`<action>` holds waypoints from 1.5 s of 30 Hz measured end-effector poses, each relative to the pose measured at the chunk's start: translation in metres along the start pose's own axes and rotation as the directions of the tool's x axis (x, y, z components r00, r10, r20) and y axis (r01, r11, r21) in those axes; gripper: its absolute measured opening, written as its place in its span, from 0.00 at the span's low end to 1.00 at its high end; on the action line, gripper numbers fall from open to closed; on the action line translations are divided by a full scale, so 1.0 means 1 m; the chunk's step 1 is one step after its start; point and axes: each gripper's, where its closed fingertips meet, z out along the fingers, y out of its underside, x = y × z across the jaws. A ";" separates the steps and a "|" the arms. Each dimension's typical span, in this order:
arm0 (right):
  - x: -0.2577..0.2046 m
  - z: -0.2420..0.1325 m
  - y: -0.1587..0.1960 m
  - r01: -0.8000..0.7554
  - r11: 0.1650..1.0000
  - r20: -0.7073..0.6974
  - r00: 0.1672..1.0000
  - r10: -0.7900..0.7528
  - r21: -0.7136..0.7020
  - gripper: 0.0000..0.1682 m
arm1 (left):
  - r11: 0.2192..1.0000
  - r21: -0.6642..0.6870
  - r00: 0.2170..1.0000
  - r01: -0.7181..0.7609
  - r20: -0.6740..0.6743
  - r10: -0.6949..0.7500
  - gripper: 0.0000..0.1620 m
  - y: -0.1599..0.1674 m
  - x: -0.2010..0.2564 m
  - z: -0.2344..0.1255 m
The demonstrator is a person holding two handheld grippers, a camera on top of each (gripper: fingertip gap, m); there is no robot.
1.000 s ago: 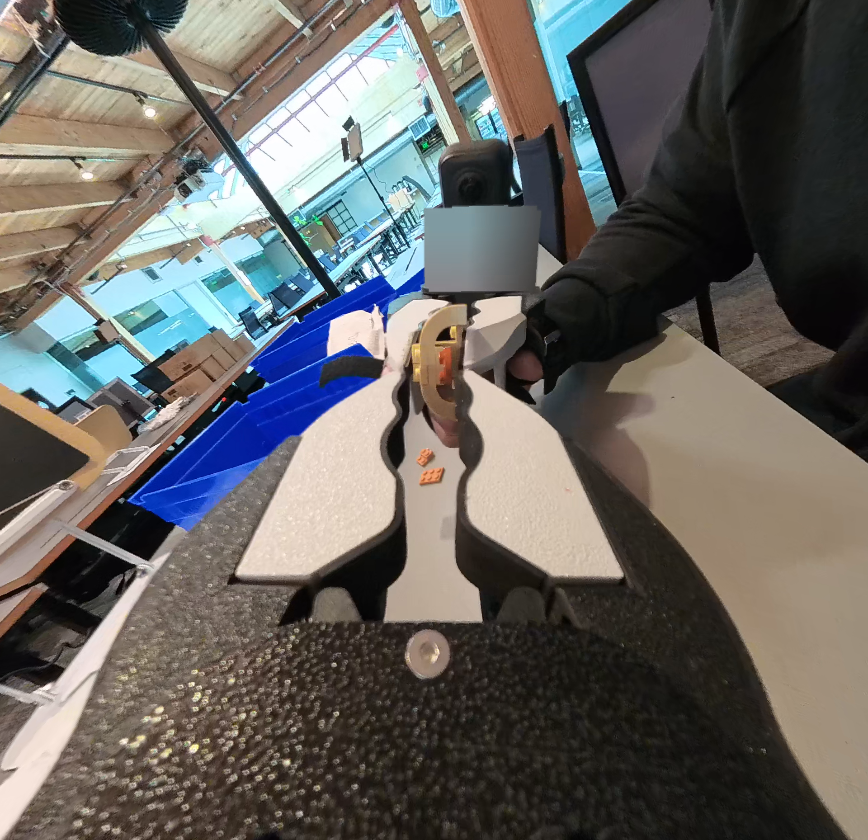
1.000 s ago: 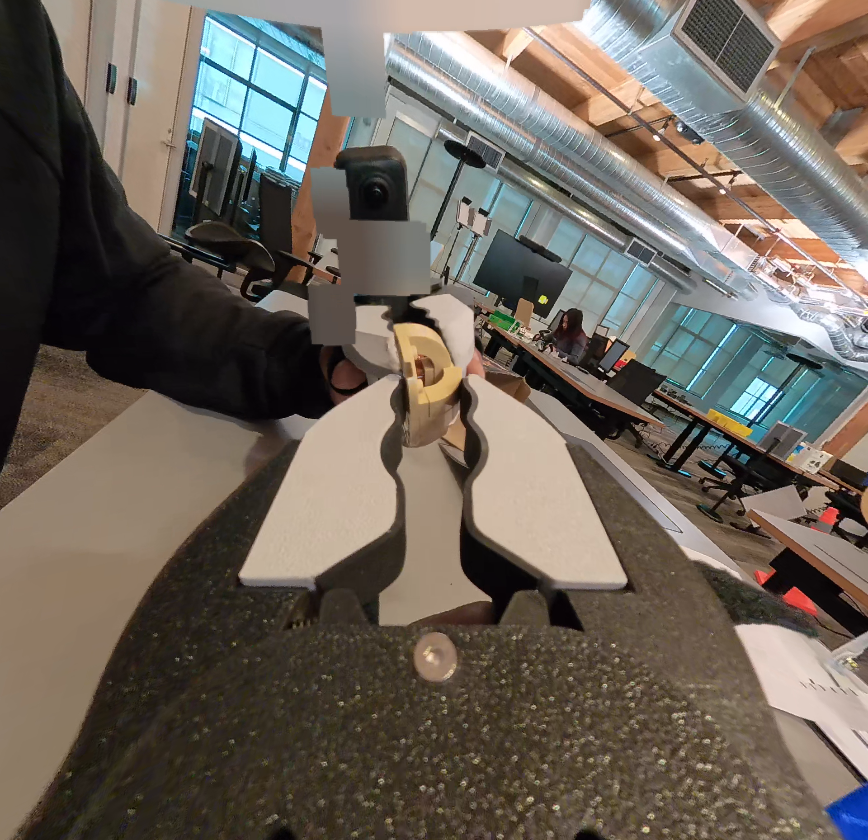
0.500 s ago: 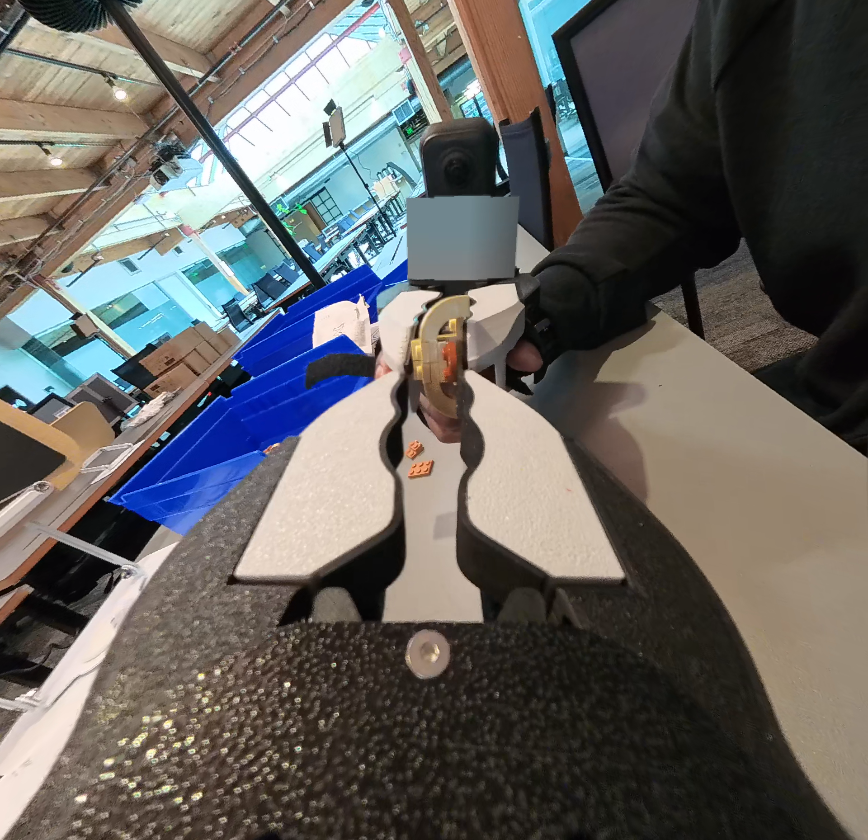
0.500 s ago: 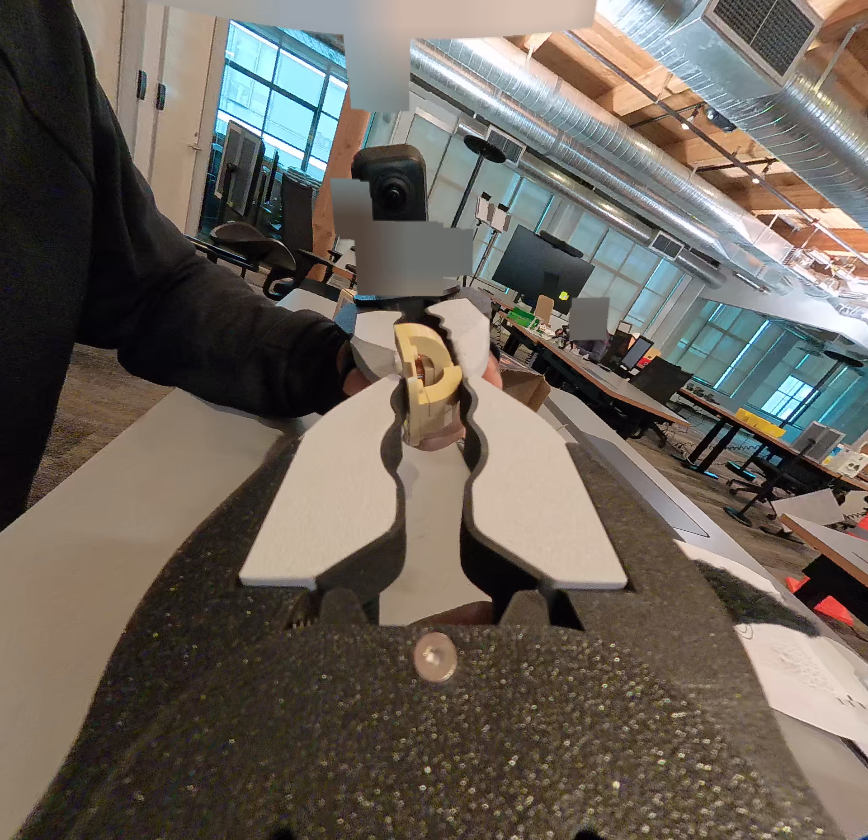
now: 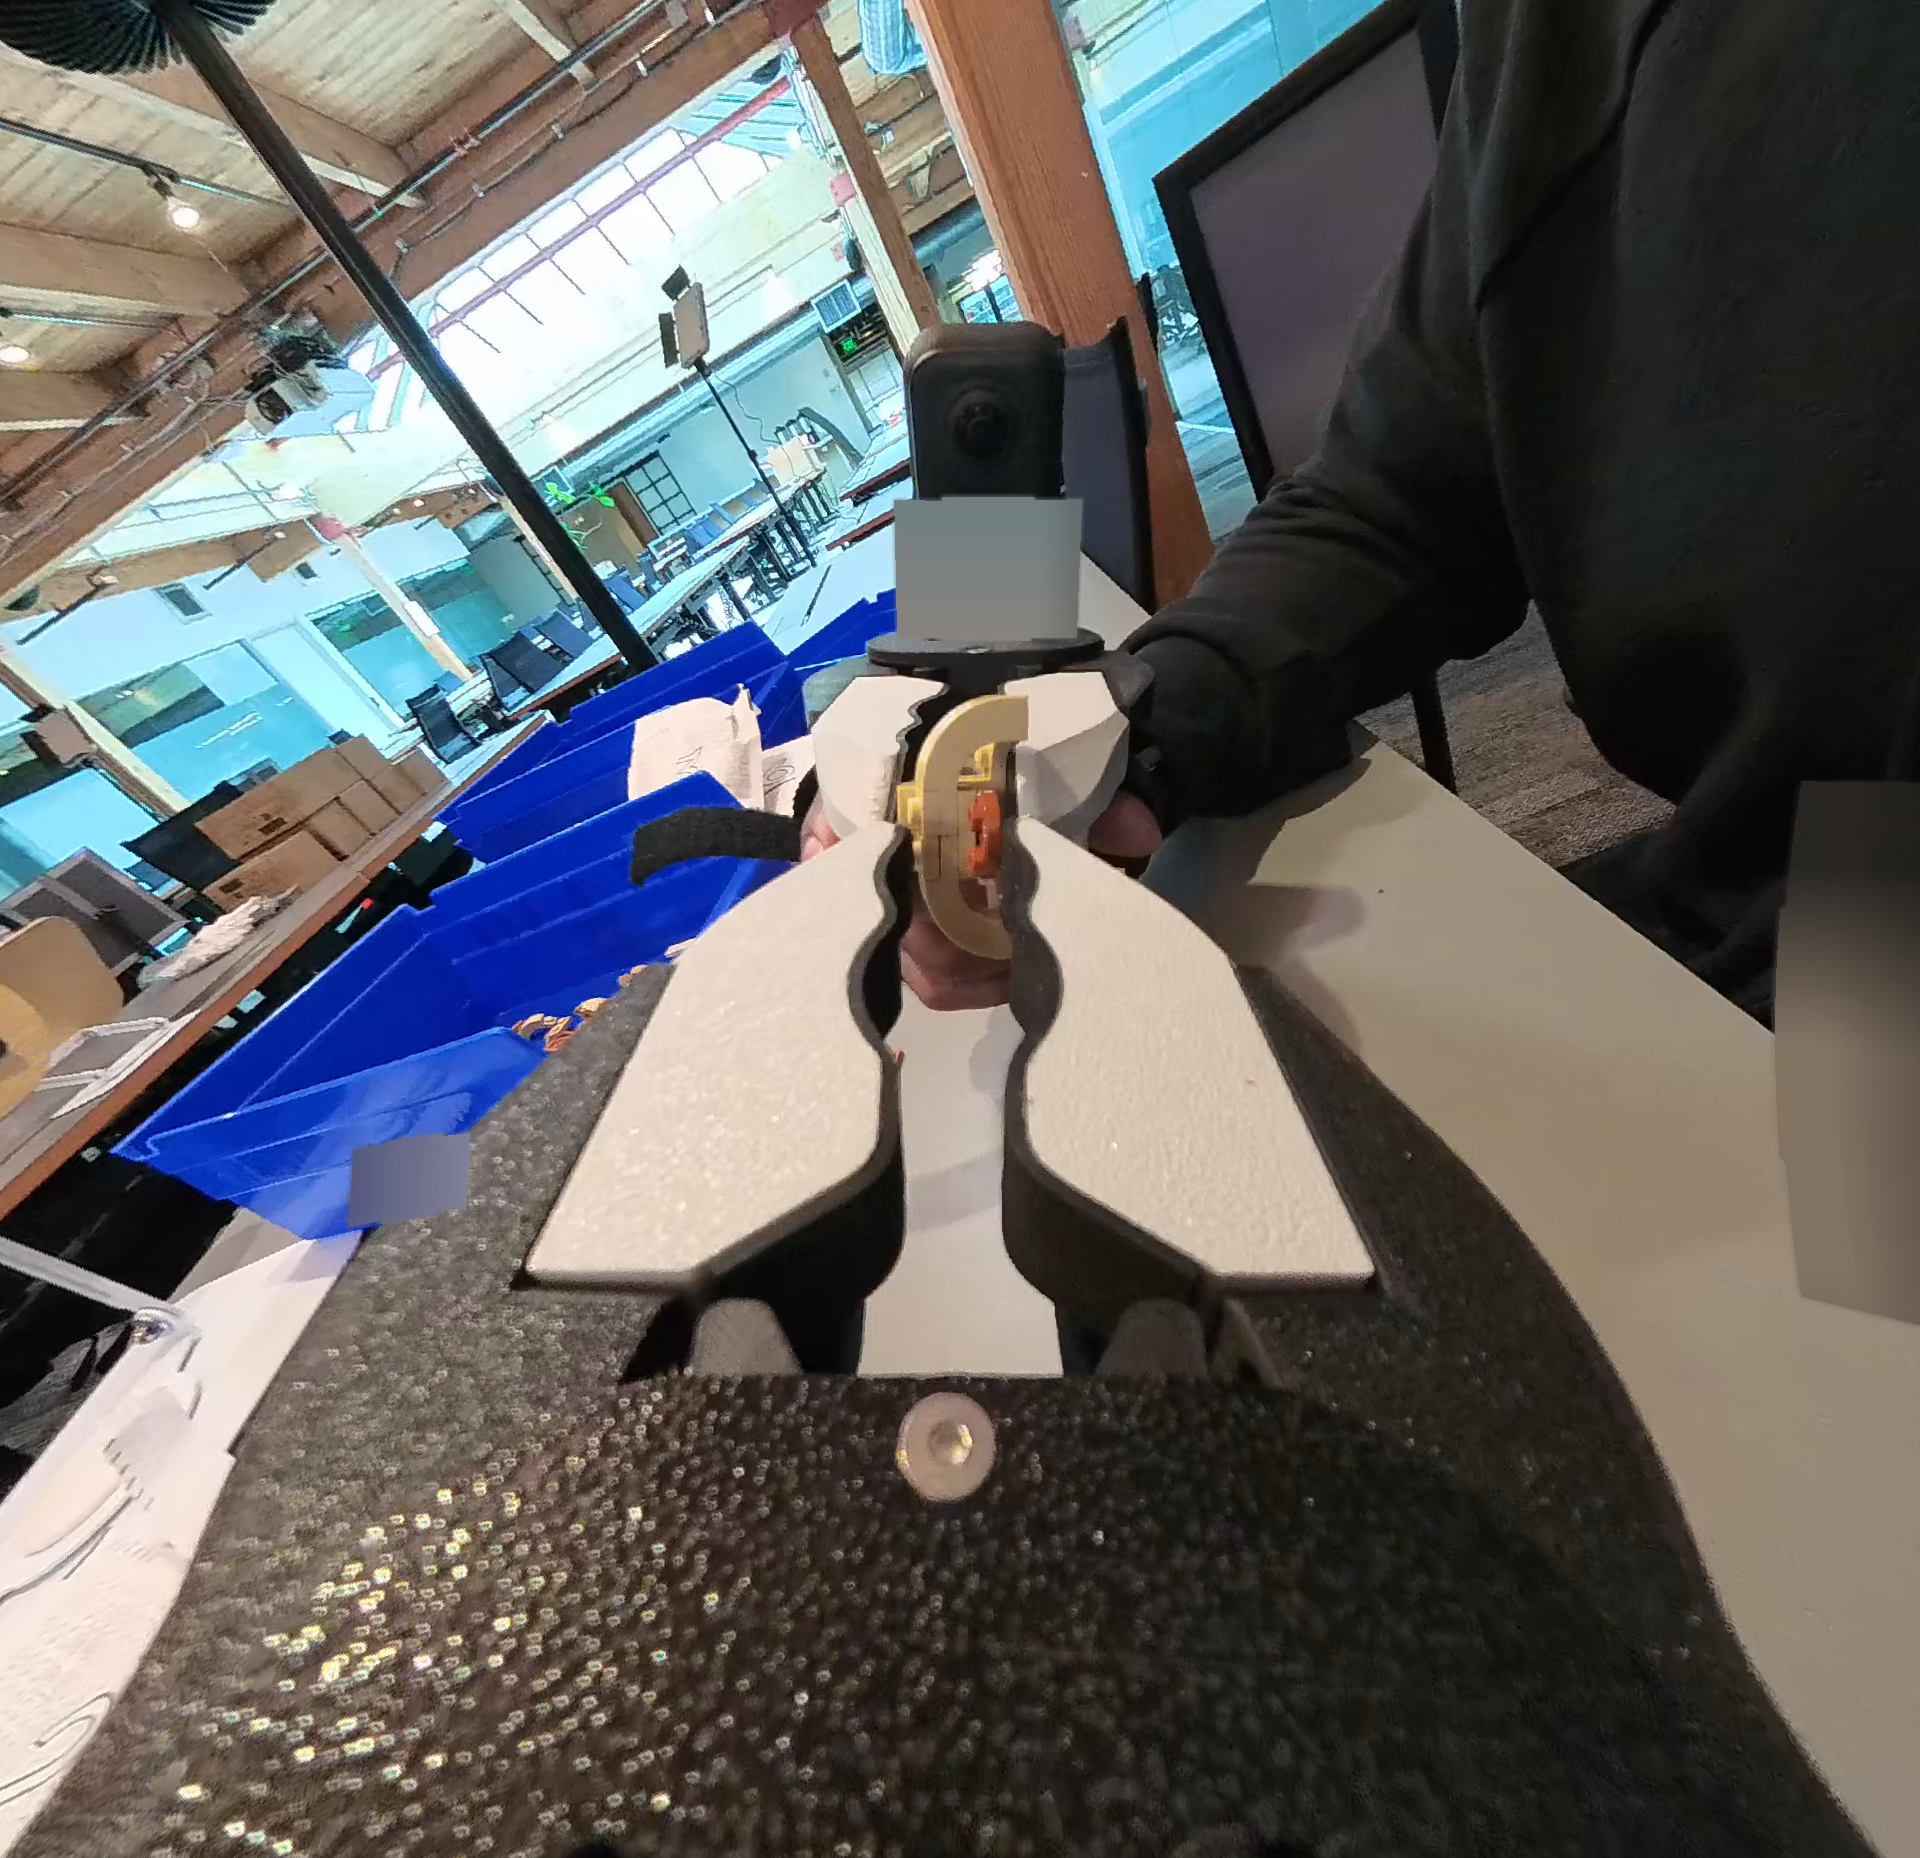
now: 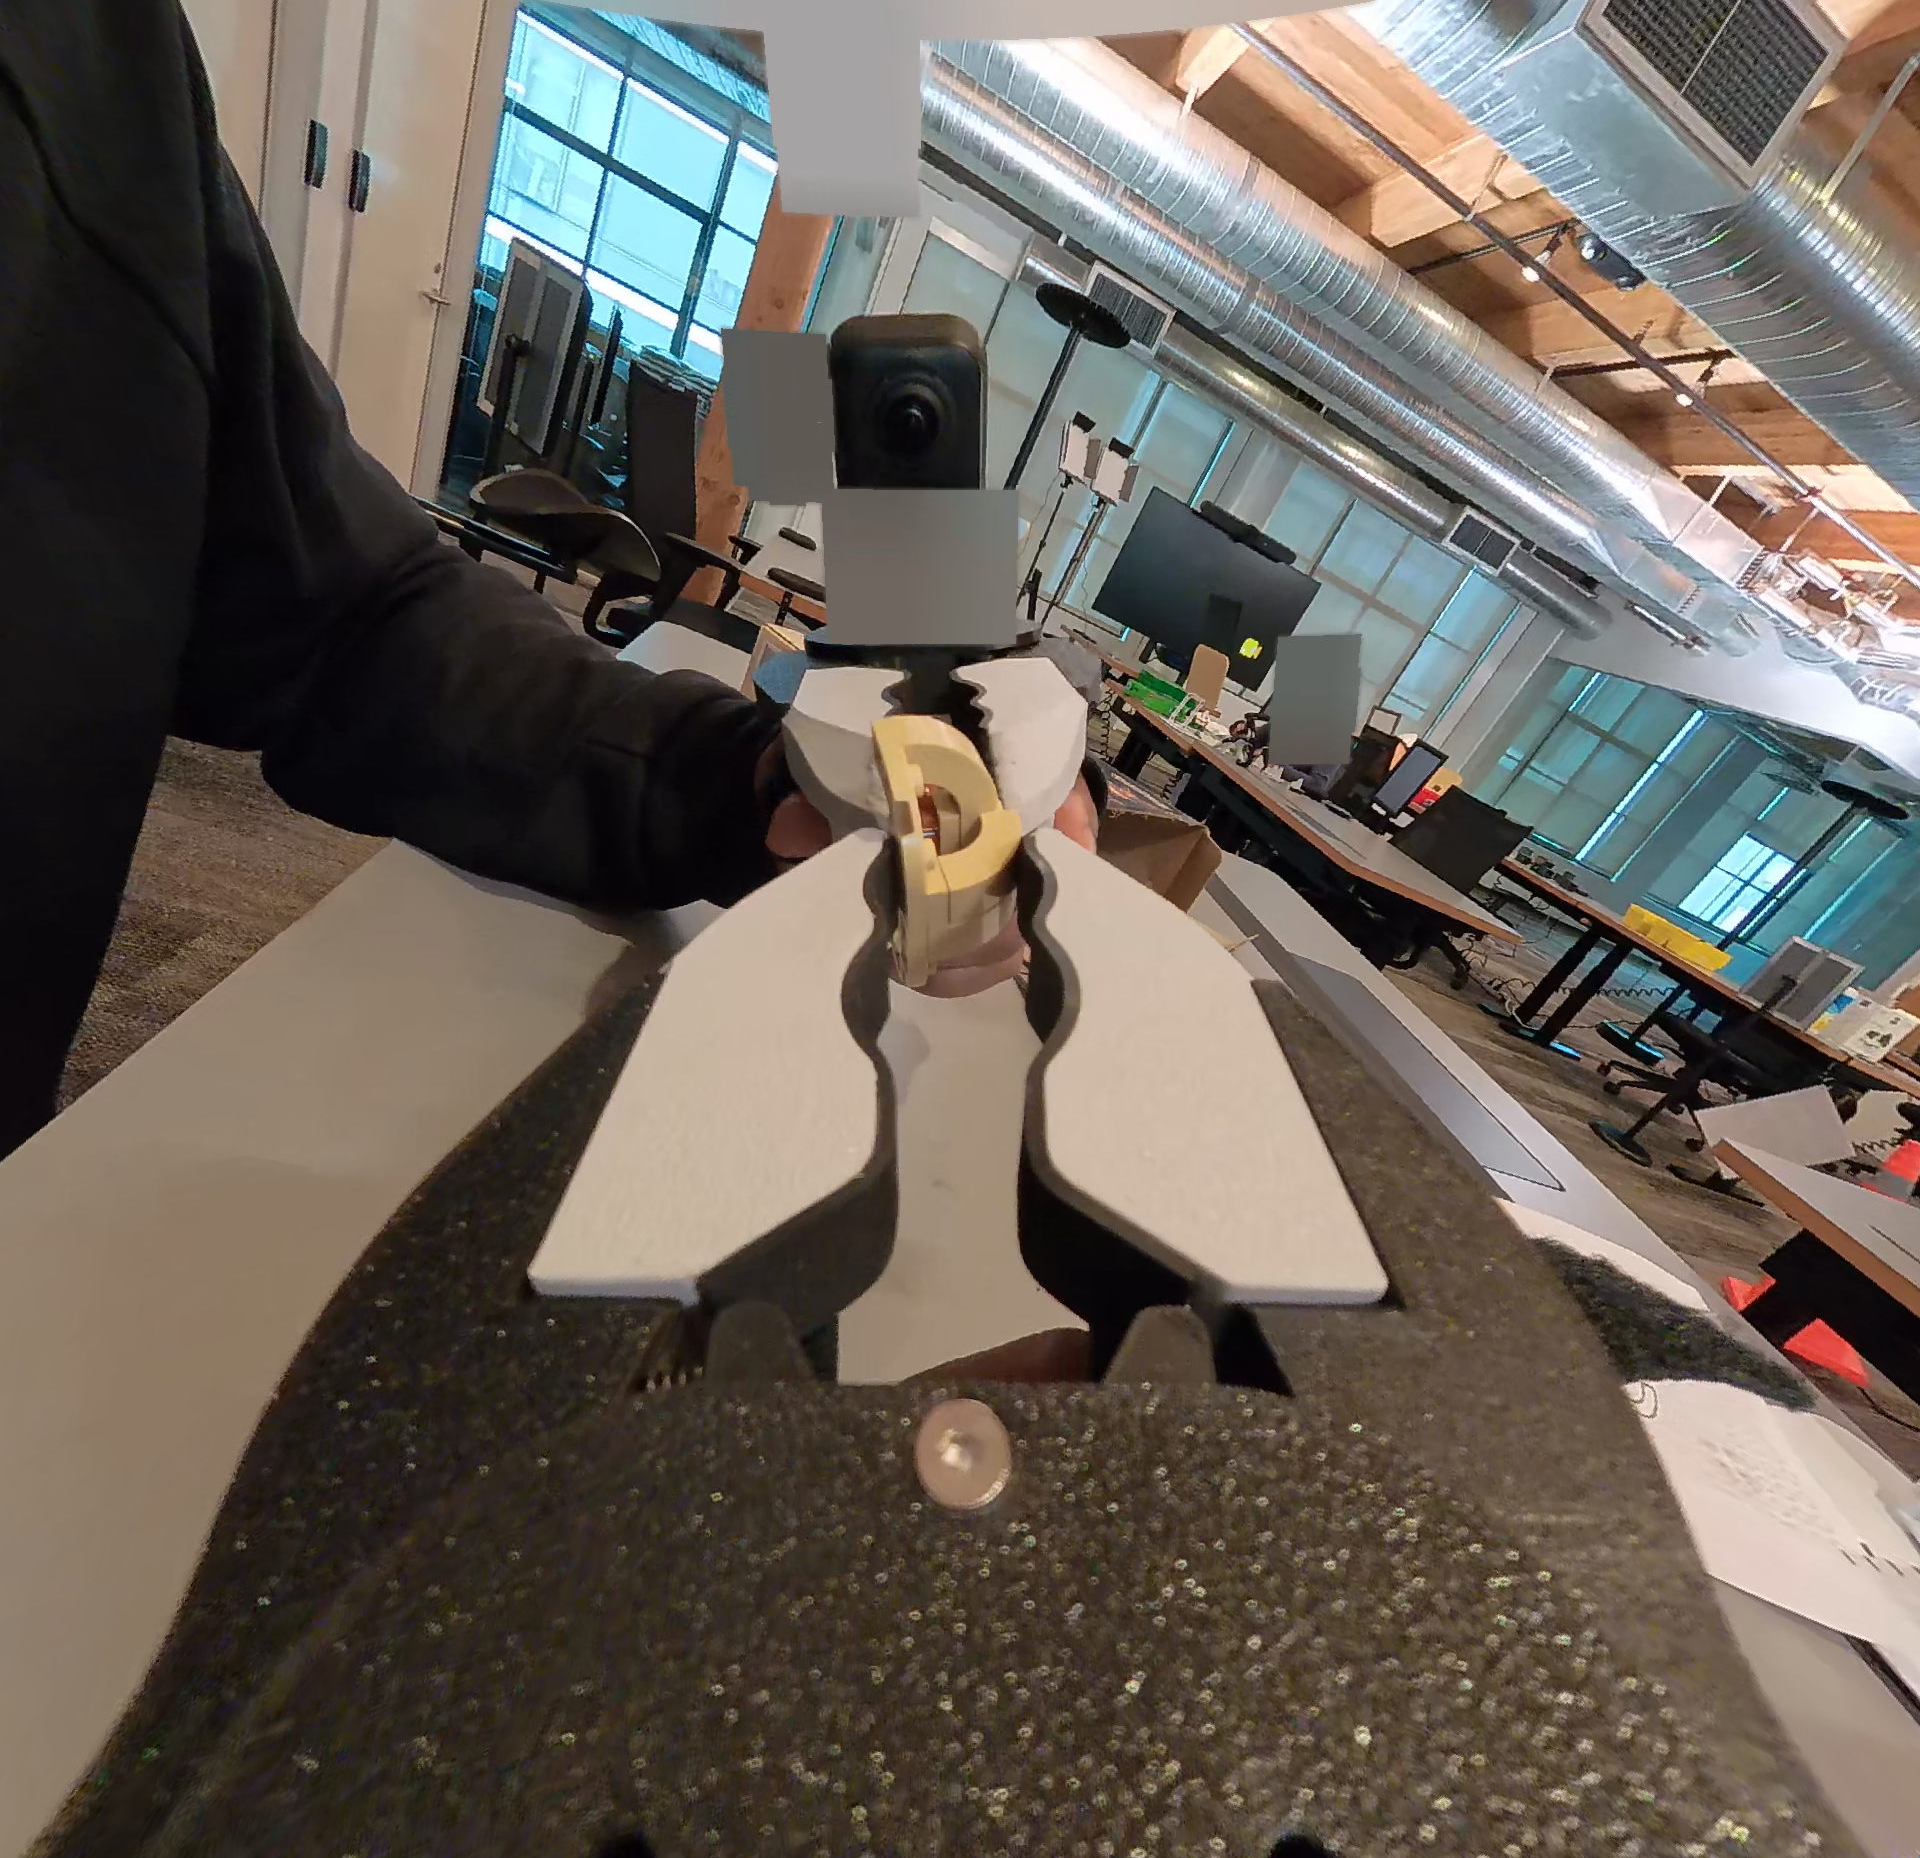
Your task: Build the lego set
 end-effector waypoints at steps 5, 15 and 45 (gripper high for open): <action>-0.002 0.001 -0.002 -0.002 1.000 0.006 1.000 0.002 0.010 0.13 | 1.000 0.013 1.000 0.006 -0.012 -0.005 0.09 -0.002 0.002 0.000; -0.002 0.001 -0.003 -0.006 1.000 0.002 1.000 0.006 0.019 0.13 | 0.999 0.033 0.999 0.036 -0.011 -0.036 0.07 -0.002 0.001 0.000; 0.002 -0.001 -0.011 -0.059 0.995 0.003 0.998 0.059 0.085 0.13 | 0.998 0.068 0.999 0.010 0.031 -0.012 0.08 -0.010 -0.004 -0.003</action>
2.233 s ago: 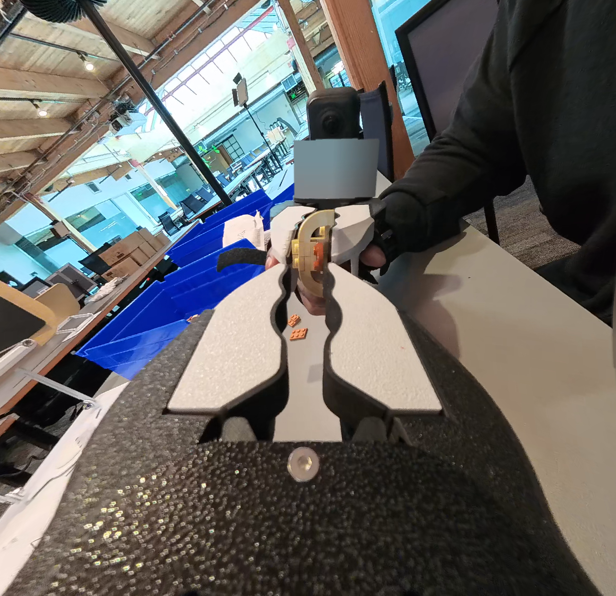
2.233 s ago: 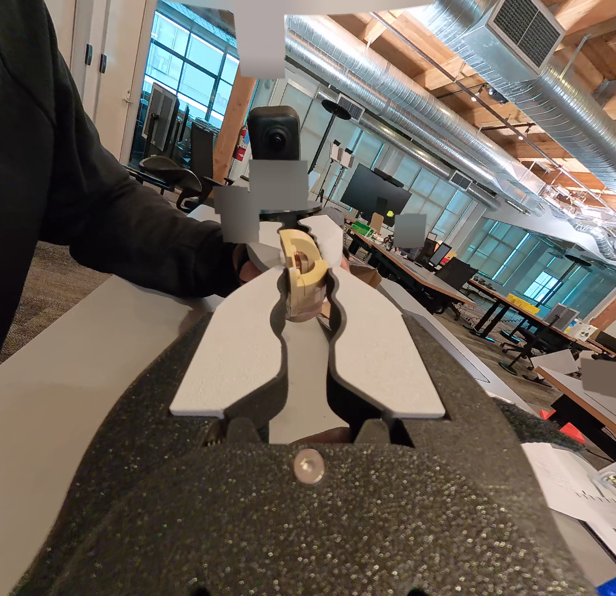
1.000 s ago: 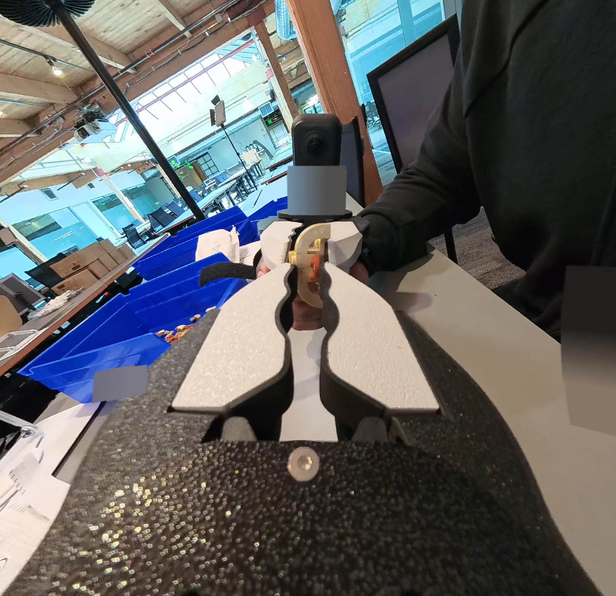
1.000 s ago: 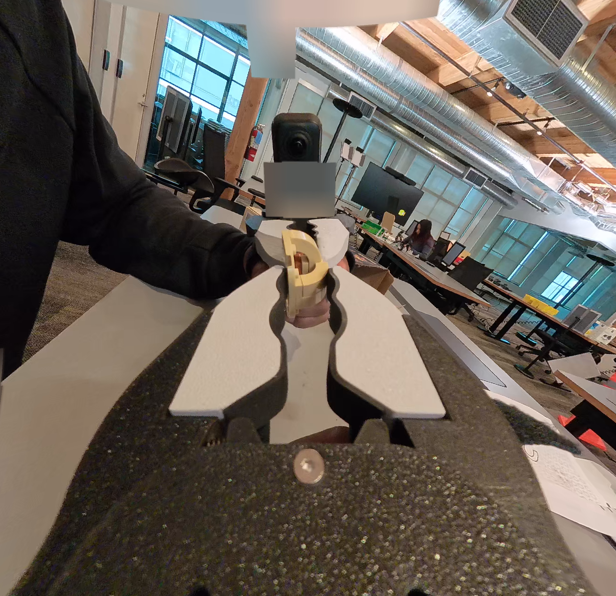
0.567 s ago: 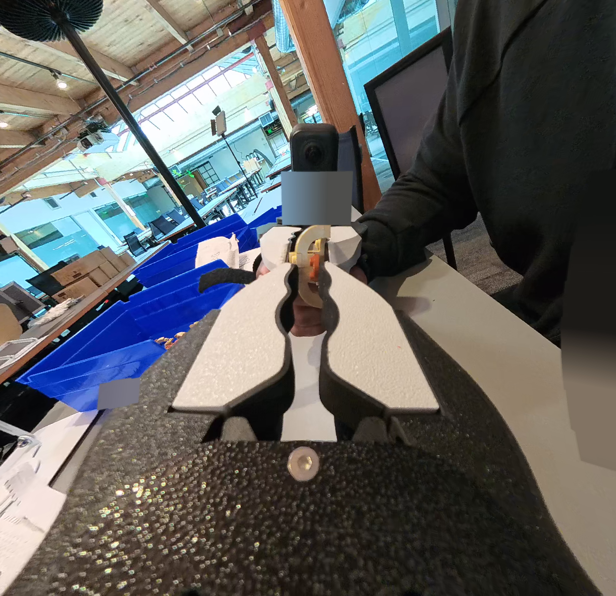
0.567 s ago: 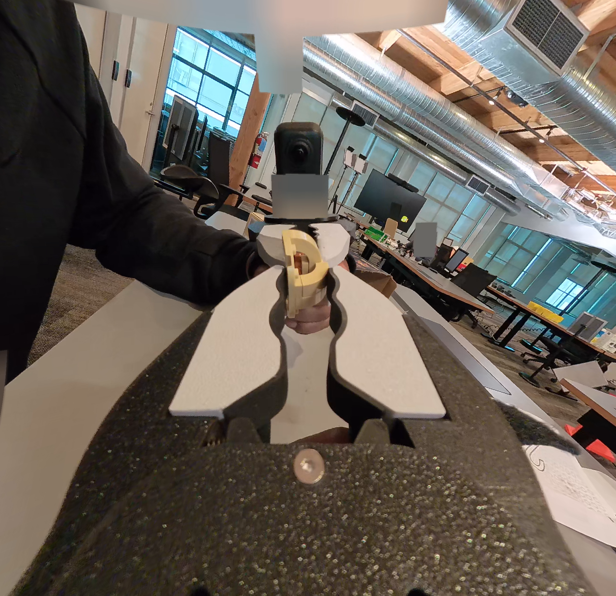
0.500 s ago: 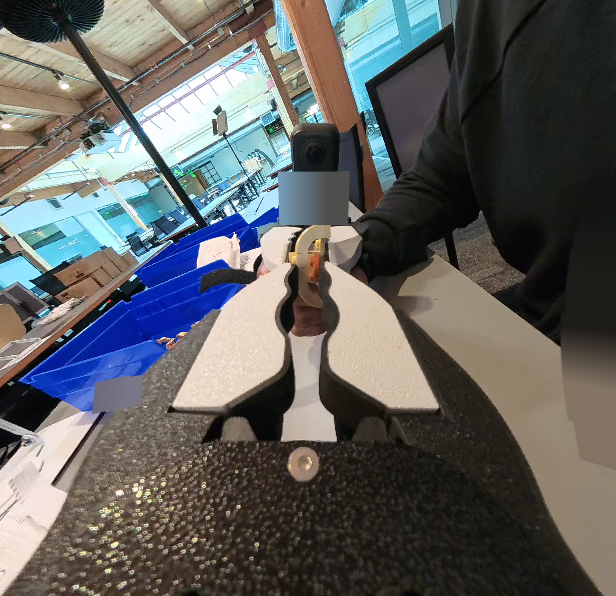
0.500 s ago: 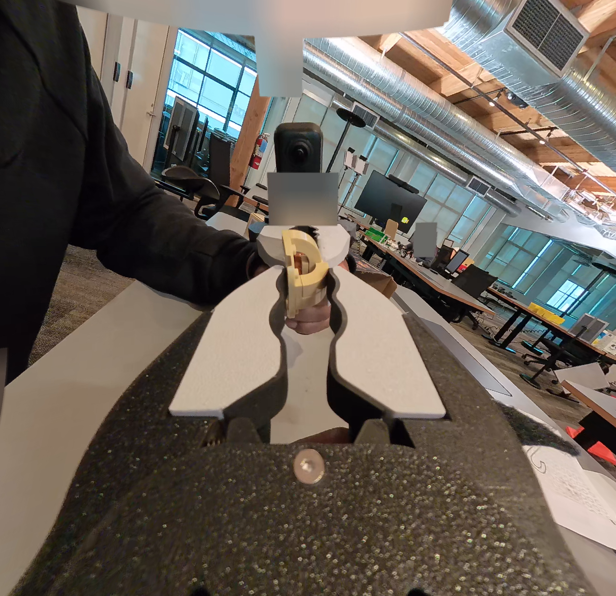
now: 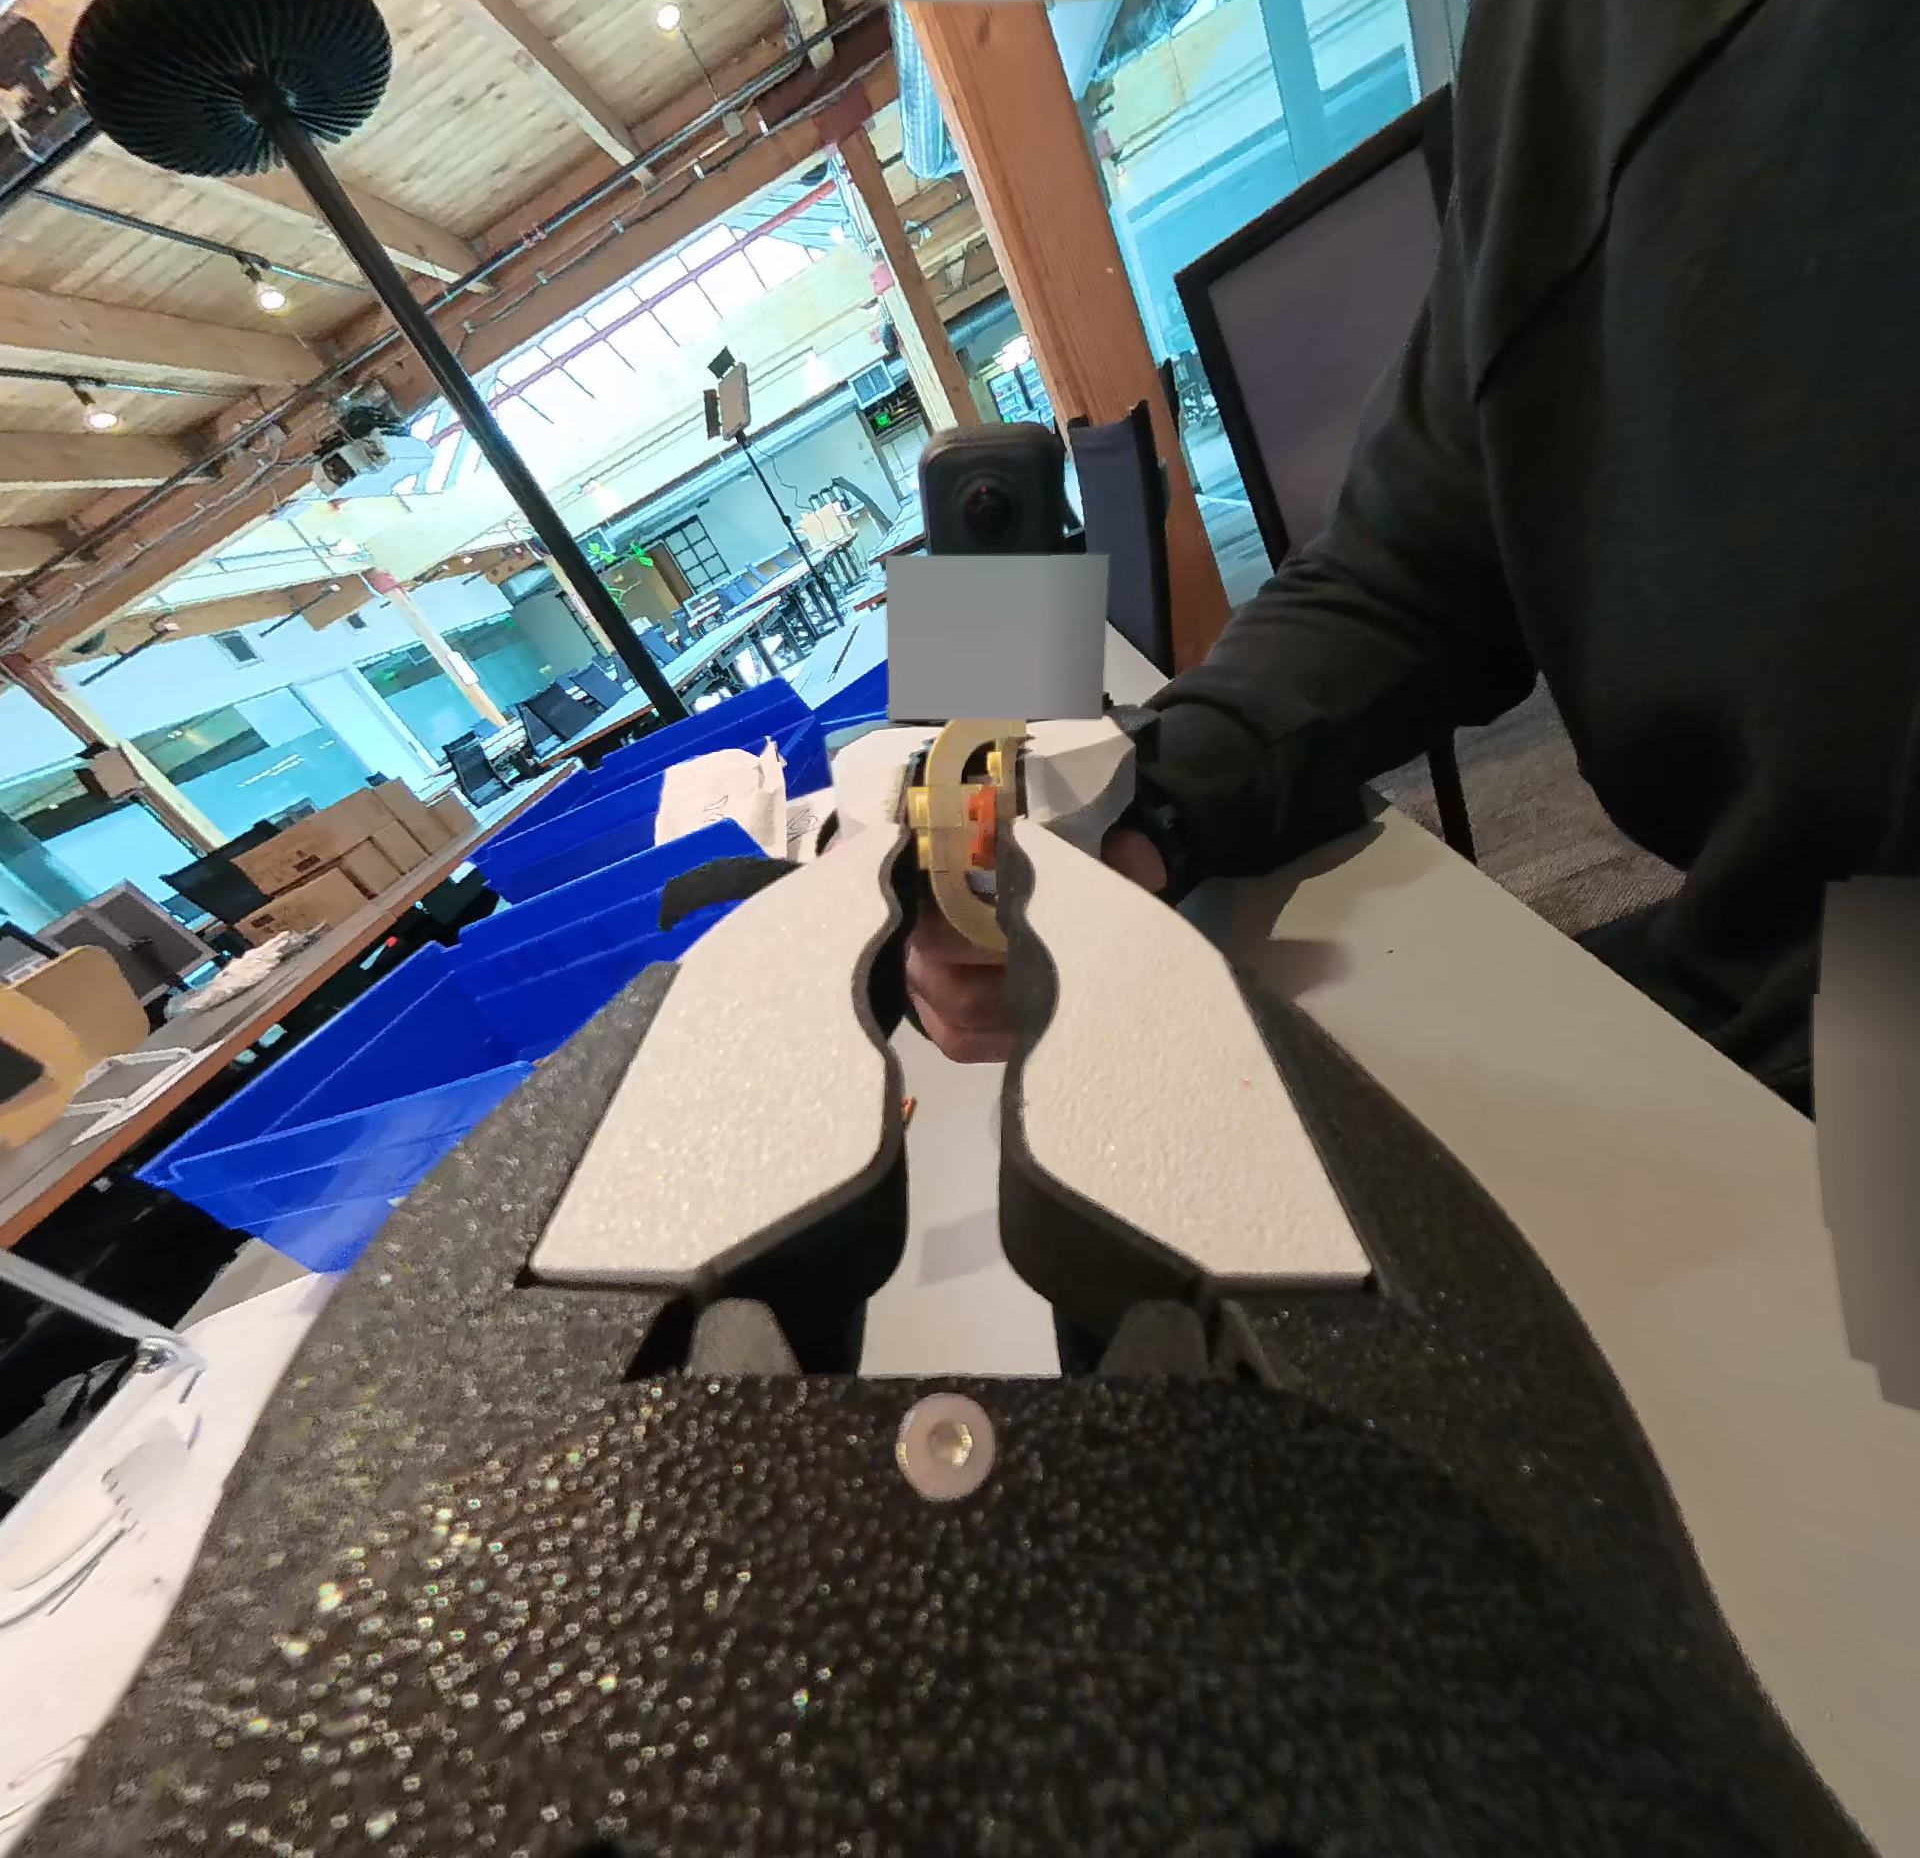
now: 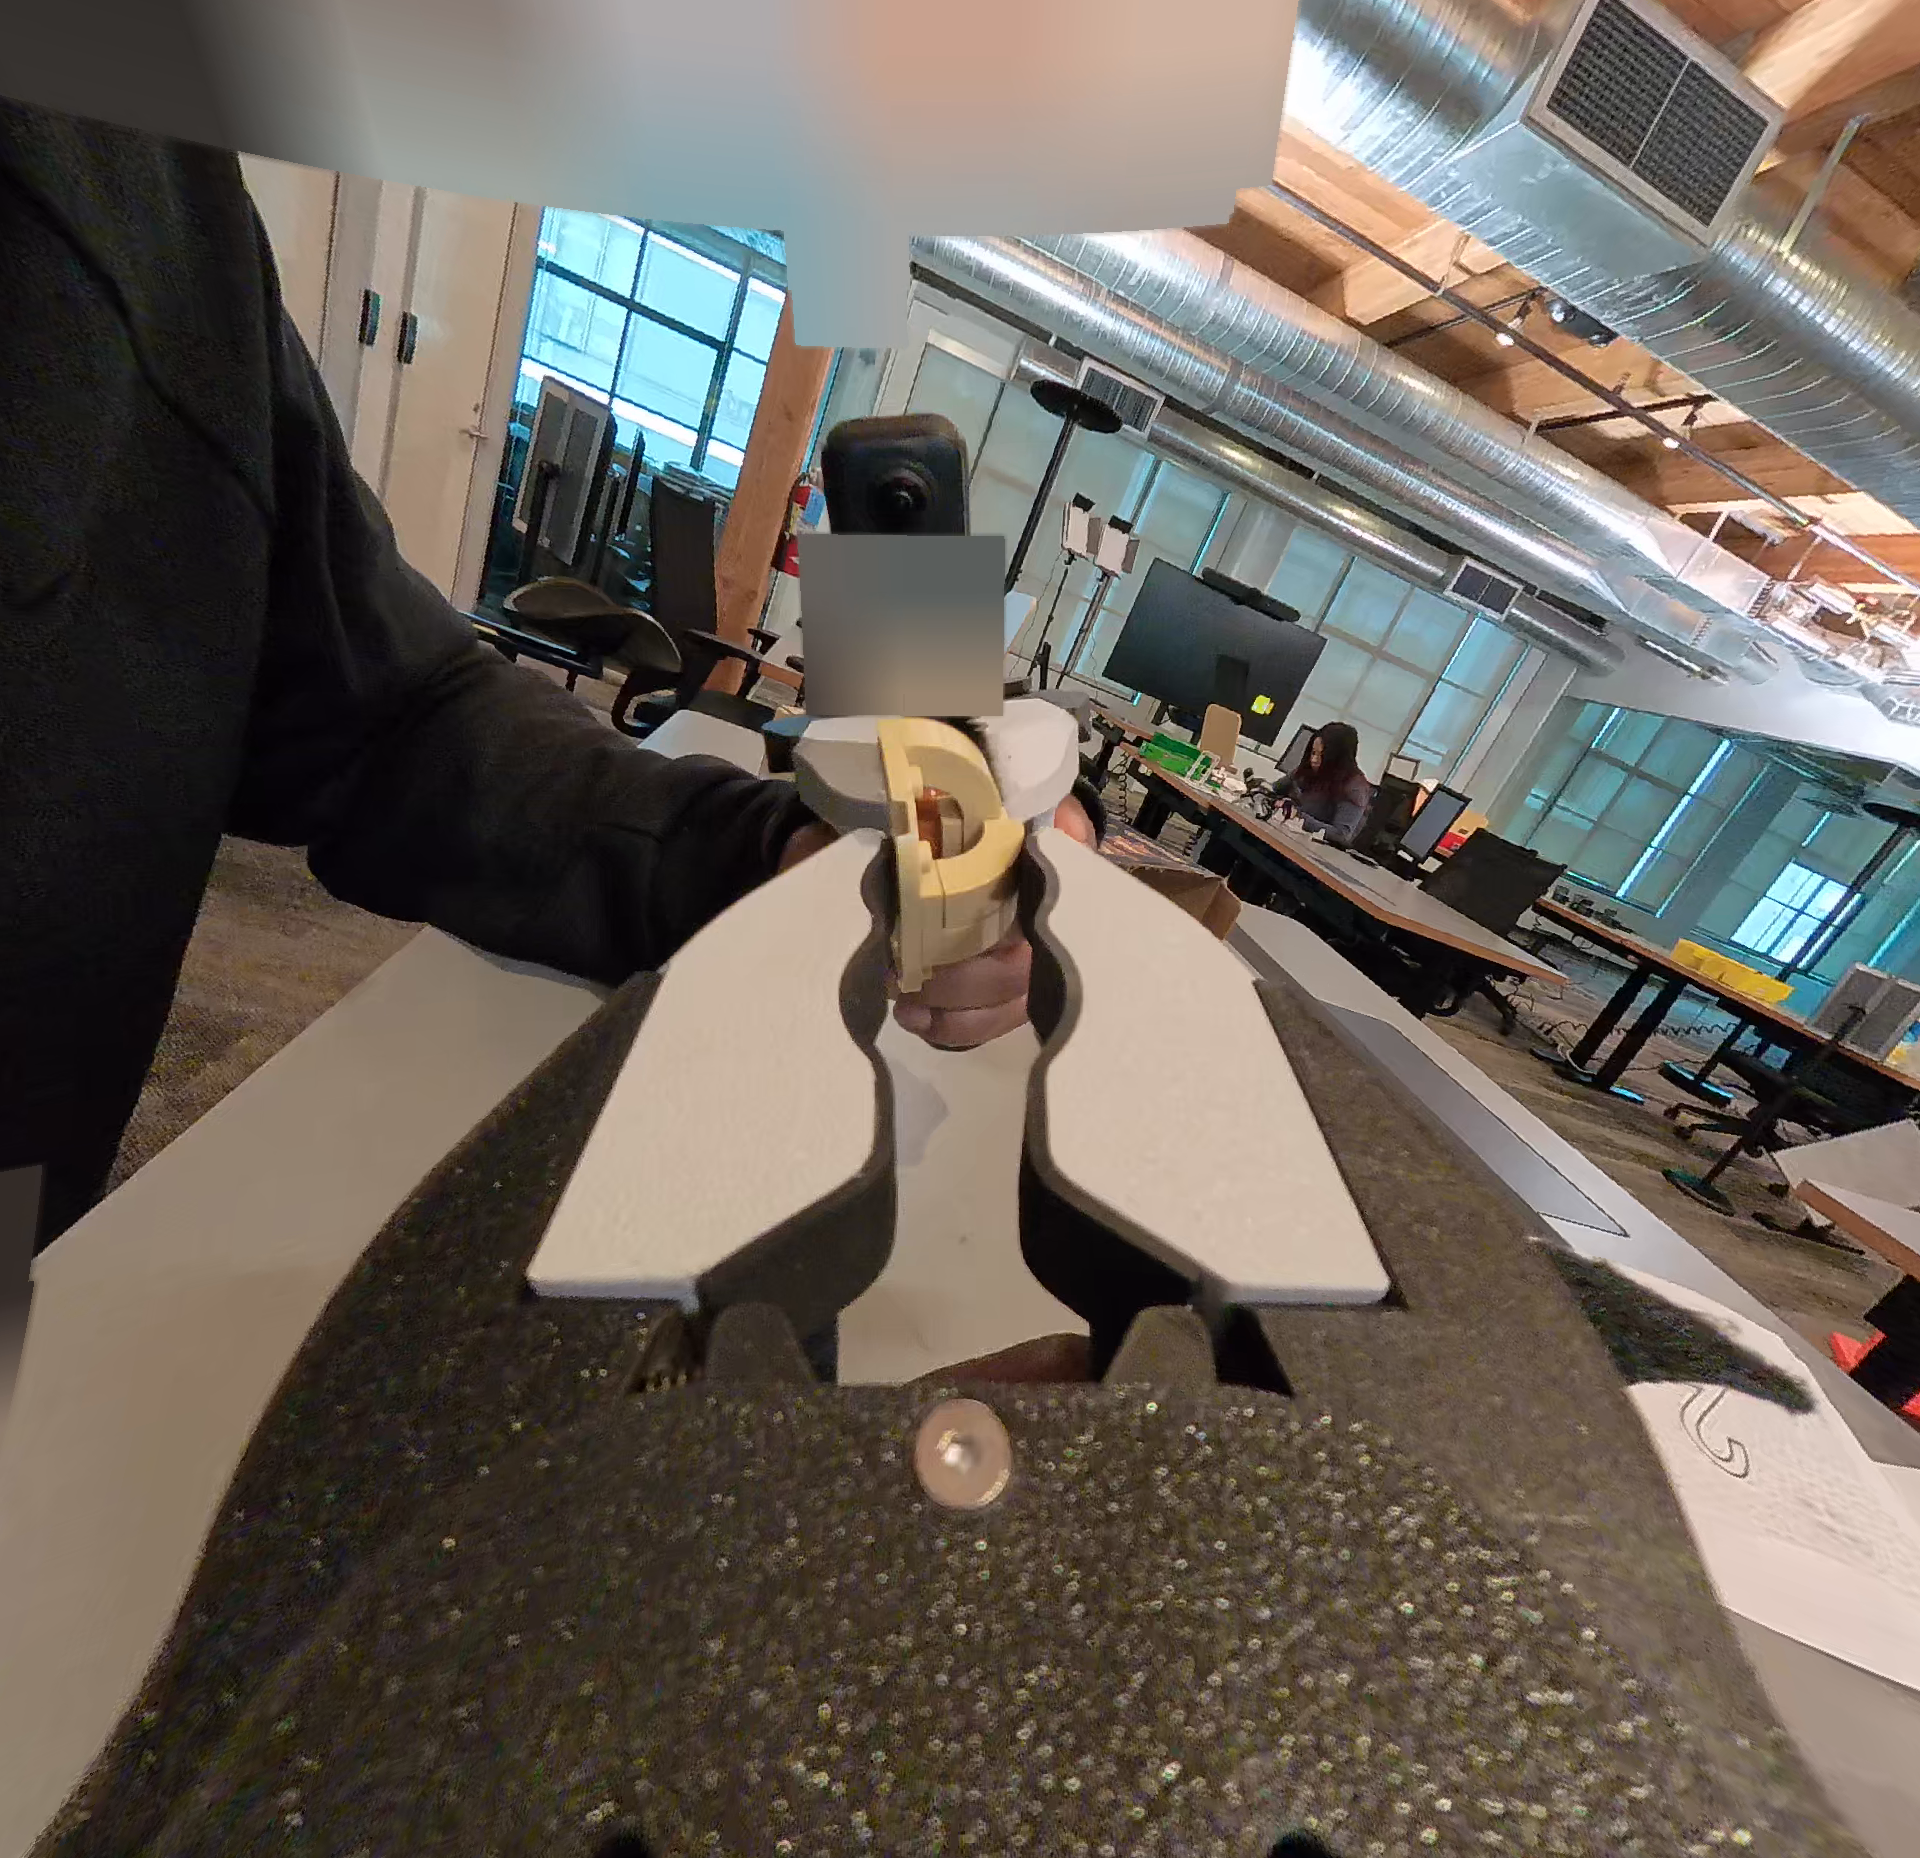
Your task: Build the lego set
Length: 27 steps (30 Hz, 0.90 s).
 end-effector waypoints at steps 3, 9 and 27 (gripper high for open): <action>0.001 -0.001 -0.001 -0.003 1.000 -0.005 1.000 0.003 0.005 0.13 | 1.000 -0.011 1.000 0.018 0.016 -0.018 0.09 0.003 -0.004 -0.001; 0.001 -0.001 0.000 0.002 1.000 -0.010 1.000 -0.002 0.002 0.13 | 0.998 -0.004 0.998 0.059 -0.001 -0.059 0.09 0.005 -0.004 -0.001; -0.004 0.001 0.003 0.004 1.000 0.007 1.000 -0.004 0.002 0.13 | 0.994 -0.006 0.992 0.113 -0.064 -0.113 0.09 0.012 0.007 0.005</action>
